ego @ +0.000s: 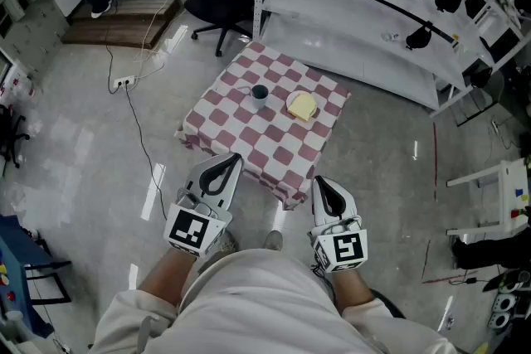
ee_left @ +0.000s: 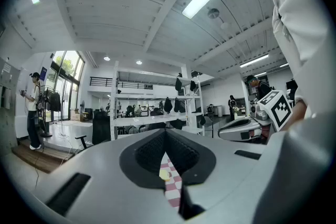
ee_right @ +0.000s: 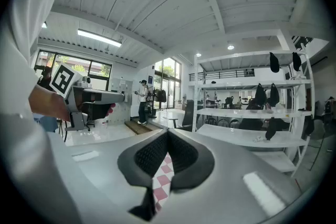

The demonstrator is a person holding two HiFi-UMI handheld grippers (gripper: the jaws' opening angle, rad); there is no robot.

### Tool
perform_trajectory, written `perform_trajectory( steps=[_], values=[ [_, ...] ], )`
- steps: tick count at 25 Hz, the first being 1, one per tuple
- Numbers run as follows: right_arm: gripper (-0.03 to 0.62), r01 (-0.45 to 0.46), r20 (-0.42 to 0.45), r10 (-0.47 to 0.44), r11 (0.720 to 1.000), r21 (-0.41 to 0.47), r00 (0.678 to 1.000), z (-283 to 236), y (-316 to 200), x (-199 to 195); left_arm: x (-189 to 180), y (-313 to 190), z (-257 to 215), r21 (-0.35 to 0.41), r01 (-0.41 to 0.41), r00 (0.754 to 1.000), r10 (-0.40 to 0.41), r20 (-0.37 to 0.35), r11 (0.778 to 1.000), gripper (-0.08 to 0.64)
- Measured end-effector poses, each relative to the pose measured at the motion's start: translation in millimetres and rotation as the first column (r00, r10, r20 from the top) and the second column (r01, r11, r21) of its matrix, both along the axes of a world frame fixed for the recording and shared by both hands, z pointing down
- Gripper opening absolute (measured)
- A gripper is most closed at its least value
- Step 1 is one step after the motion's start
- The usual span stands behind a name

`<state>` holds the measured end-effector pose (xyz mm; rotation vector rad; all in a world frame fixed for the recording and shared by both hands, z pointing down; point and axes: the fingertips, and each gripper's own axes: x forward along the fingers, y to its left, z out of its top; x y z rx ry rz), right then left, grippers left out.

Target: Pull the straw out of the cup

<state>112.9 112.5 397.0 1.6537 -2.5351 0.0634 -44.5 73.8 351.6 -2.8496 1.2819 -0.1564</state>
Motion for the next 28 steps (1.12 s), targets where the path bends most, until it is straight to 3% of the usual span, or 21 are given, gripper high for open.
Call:
perform_trajectory(
  steps=[28],
  values=[
    [0.009, 0.006, 0.017, -0.006, 1.0, -0.008, 1.0, 0.2, -4.8, 7.4, 4.2, -3.9, -3.5, -0.006, 0.004, 1.0, -0.004, 0.015, 1.0, 0.006]
  ],
)
